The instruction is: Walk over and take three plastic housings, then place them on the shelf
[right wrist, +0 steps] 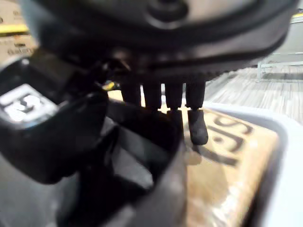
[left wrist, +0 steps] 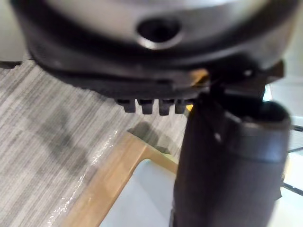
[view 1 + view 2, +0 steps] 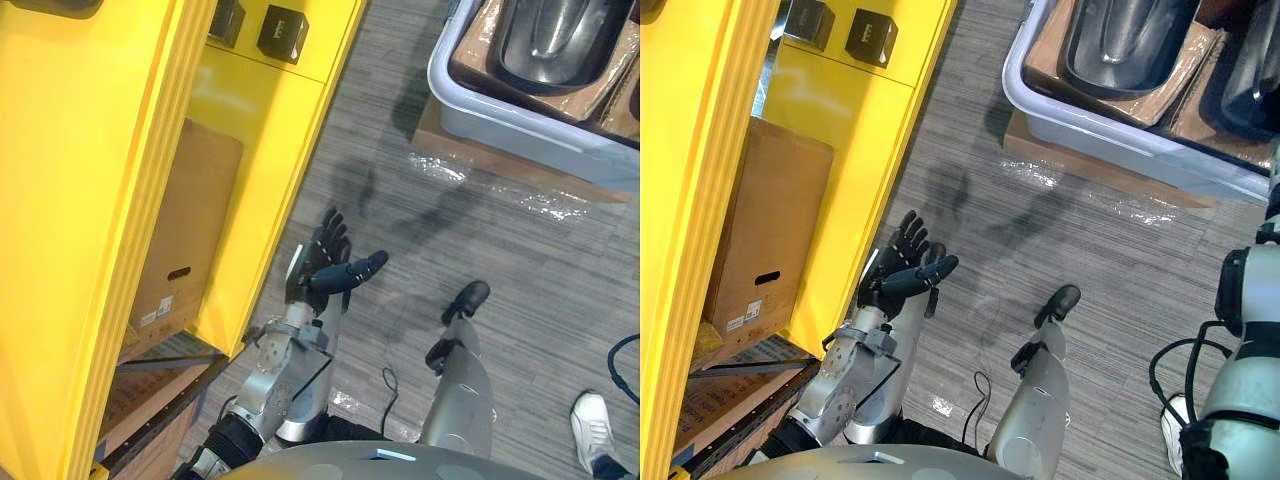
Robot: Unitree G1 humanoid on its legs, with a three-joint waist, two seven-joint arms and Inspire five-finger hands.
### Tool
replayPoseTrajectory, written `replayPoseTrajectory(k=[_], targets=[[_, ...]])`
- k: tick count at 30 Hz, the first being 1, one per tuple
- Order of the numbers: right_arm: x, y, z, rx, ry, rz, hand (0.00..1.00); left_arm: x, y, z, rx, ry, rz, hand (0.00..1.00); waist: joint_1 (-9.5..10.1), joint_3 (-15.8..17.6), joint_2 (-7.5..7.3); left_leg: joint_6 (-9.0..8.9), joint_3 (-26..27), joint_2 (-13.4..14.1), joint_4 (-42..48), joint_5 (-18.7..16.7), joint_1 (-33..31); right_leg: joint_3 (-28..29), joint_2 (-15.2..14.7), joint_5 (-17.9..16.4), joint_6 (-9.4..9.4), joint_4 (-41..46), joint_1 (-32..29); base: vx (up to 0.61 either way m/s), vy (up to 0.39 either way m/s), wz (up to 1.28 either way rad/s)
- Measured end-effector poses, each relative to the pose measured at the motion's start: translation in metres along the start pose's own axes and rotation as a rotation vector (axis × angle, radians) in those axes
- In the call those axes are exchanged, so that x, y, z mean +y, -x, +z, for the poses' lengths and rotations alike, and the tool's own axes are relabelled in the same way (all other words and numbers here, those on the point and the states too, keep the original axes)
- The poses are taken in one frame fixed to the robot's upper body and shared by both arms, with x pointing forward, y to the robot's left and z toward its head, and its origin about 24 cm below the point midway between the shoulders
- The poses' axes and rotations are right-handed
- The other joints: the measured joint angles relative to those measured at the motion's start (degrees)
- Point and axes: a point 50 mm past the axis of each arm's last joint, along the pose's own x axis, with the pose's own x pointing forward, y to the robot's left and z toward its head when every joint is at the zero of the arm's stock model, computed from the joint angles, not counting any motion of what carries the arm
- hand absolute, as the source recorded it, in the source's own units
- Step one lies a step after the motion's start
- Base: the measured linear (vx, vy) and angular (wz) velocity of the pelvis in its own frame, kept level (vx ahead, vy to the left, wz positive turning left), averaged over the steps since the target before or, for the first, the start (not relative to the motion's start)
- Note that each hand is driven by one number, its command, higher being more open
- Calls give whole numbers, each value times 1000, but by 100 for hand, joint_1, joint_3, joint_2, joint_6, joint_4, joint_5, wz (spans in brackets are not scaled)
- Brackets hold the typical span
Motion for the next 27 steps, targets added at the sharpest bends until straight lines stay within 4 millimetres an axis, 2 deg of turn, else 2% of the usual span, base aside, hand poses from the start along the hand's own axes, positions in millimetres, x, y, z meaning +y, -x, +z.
replayPoseTrajectory(k=[5, 7, 10, 12, 16, 20, 23, 25, 27], targets=[[10, 0, -10, 7, 15, 10, 0, 13, 0, 12, -38, -20, 31, 100, -14, 5, -8, -6, -73, 54, 22, 4, 52, -104, 58, -19, -31, 1, 142, -51, -7, 6], [22, 1, -17, -1, 34, 23, 0, 24, 3, 22, -67, -36, 63, 100, -21, 17, -42, -23, -101, 92, 11, 15, 153, -127, 97, -33, -52, 1, 246, -35, -13, 3], [32, 4, -16, -22, 32, 25, 0, 32, 4, 26, -79, -41, 88, 100, -76, 14, -102, -30, -96, 130, -3, 18, 224, -126, 122, -39, -62, 1, 303, -11, -5, -1], [43, 8, -13, -63, 27, 19, 0, 38, 8, 34, -106, -39, 107, 100, -168, 12, -282, -47, -100, 192, 5, 23, 237, -122, 180, -41, -66, 1, 315, -38, -12, -6], [57, 14, -12, -95, 18, 10, 0, 45, 13, 33, -98, -42, 135, 100, -332, 28, -551, -75, -70, 295, -57, 7, 564, -104, 240, -67, -107, -2, 595, -27, -13, -6], [55, 15, -9, -151, -6, -73, 0, 49, 17, 43, -126, -64, 136, 100, -379, 19, -776, -126, -21, 381, -118, 17, 730, -63, 343, -117, -184, -9, 690, -48, -15, -10], [50, 17, -3, -205, -1, -161, 0, 54, 20, 56, -158, -149, 150, 100, -509, 30, -920, -195, 6, 429, -305, 78, 979, -46, 383, -133, -209, -23, 832, -20, -34, -4], [48, 20, 5, -252, -20, -196, 0, 59, 22, 75, -222, -221, 159, 100, -632, 26, -1028, -247, 37, 493, -459, 115, 1232, -23, 437, -151, -235, -54, 1003, 18, -37, -9], [46, 23, 8, -300, -22, -231, 0, 61, 23, 93, -278, -314, 146, 100, -662, 12, -1120, -284, 95, 544, -616, 161, 1439, 15, 485, -148, -232, -132, 1136, 40, -48, -10]])
